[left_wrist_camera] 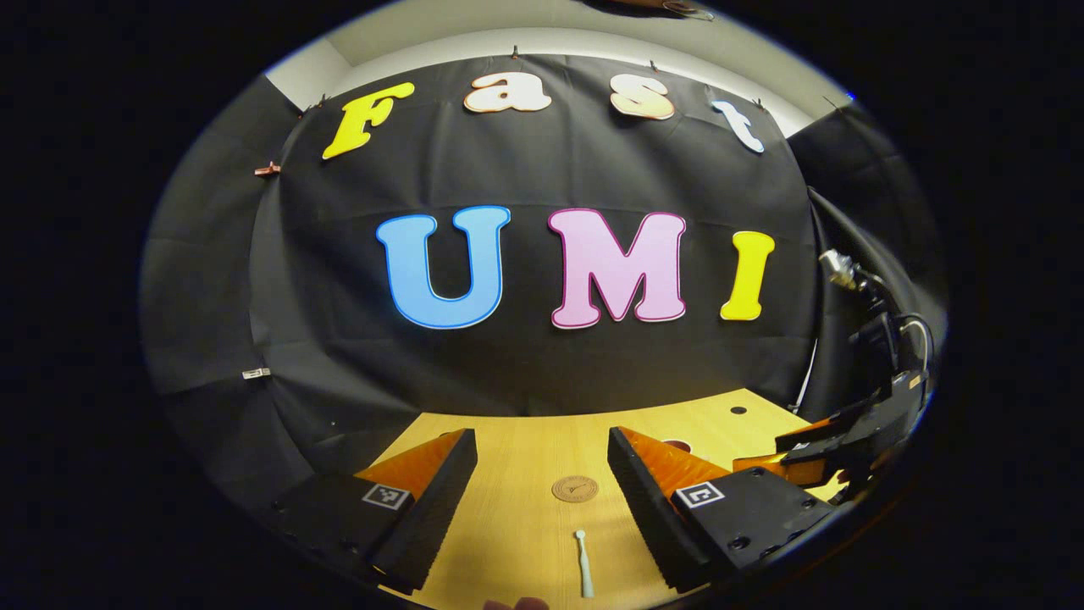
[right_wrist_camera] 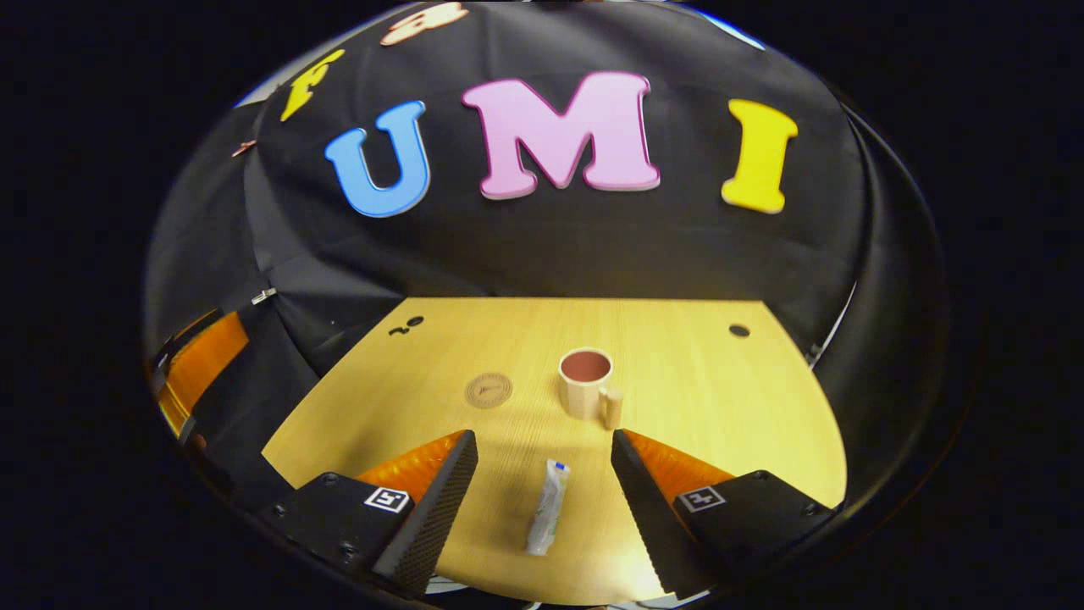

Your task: Put the toothbrush and toothpaste on the desktop into the cup, then pick up the cup and place it on the coaster on the desktop.

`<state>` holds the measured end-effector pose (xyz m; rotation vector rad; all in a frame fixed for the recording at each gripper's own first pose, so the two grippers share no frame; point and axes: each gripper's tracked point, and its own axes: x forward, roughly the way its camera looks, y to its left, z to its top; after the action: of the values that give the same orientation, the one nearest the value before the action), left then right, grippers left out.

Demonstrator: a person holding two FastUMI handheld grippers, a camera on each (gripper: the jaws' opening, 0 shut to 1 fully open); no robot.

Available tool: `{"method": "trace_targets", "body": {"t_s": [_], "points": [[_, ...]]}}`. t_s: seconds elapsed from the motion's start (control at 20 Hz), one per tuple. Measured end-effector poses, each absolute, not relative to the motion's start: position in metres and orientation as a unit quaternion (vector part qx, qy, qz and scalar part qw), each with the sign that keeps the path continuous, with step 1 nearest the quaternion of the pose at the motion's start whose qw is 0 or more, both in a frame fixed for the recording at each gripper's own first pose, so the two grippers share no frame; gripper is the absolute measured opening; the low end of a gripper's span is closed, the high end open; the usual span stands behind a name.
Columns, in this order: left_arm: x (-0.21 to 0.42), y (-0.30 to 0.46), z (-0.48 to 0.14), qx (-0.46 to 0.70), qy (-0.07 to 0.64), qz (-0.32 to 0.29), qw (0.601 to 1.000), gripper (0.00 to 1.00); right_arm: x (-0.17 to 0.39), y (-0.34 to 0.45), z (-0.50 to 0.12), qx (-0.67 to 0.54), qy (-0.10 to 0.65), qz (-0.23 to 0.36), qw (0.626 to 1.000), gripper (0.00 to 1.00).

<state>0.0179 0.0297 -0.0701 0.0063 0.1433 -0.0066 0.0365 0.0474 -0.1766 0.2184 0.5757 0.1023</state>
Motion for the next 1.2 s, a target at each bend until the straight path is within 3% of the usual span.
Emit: {"method": "trace_targets", "body": {"t_s": [0.5,0.85,0.95,1.0,1.15,1.2], "points": [[0.031,0.044,-0.115,-0.004,0.118,0.004,0.993,0.98,0.058,0.062,-0.324,0.08,0.435,0.049,0.896,0.98],[0.03,0.052,-0.139,-0.016,0.144,0.017,0.989,0.98,0.065,0.077,-0.367,0.1,0.492,0.059,0.863,0.94],[0.029,0.052,-0.144,-0.02,0.151,0.021,0.988,0.98,0.065,0.079,-0.374,0.101,0.504,0.058,0.856,0.85],[0.029,0.053,-0.144,-0.021,0.152,0.023,0.988,0.98,0.067,0.077,-0.378,0.096,0.505,0.056,0.856,0.76],[0.029,0.053,-0.148,-0.022,0.154,0.028,0.987,0.98,0.063,0.082,-0.386,0.103,0.518,0.056,0.847,0.69],[0.029,0.053,-0.148,-0.021,0.155,0.029,0.987,0.98,0.066,0.08,-0.385,0.099,0.513,0.051,0.851,0.59]]}}
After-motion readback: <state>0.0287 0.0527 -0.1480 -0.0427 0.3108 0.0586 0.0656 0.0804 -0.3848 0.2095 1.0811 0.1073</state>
